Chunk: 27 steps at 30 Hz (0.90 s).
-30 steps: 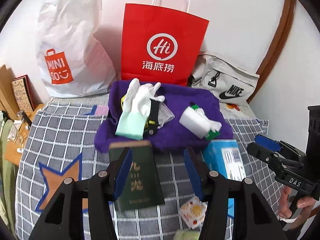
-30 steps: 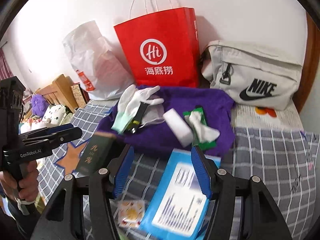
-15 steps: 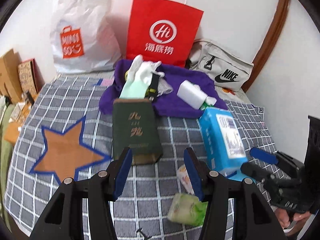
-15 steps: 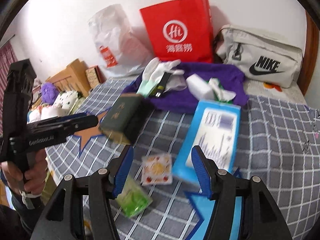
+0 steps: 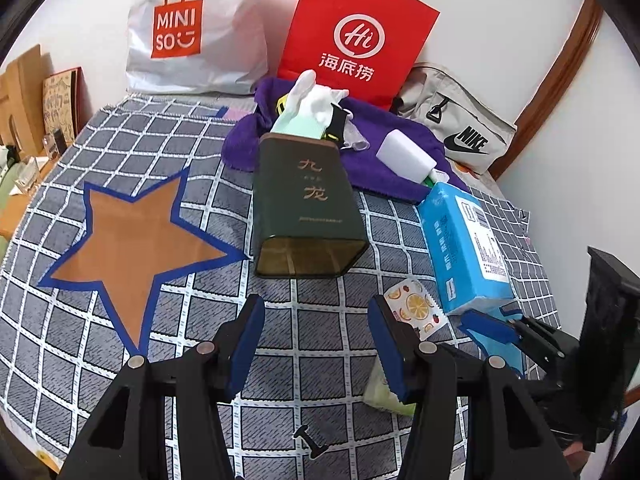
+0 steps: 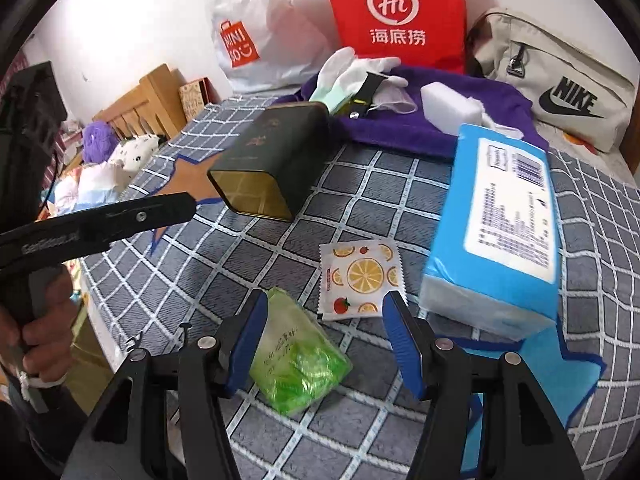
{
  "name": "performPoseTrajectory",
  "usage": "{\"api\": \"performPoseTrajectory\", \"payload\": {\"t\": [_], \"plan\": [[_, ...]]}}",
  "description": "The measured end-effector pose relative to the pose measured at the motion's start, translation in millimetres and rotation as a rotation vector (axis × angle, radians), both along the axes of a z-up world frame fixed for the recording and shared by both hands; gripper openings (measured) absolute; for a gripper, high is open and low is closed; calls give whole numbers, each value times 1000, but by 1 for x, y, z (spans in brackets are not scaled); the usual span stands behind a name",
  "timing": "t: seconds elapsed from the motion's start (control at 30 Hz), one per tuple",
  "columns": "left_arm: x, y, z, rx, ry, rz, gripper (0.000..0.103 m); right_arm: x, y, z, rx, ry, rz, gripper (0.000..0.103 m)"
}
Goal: Organize soft objects
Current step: 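Grasp the fruit-print wrapper with the right tool while the left tool grasps the green wet-wipe pack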
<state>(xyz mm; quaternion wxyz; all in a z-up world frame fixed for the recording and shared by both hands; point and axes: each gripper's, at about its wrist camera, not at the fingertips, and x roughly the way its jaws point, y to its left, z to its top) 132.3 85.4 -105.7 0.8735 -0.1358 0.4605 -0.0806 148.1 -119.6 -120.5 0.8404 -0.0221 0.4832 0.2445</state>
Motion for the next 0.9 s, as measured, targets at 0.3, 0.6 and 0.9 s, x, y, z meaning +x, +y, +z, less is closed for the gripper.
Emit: {"api": "performPoseTrajectory", "payload": {"t": [0.3,0.6,0.9], "plan": [[10,13,-16,-26,23,-2,51,25,17,-28,-89,31,-69,60],[16,17,-28,-56,37,-40,51,29,23,-43,-157,3,-155,62],[22,24,-39,-75,66,-64,51,31,15,-41,-157,14,-191,43]]}}
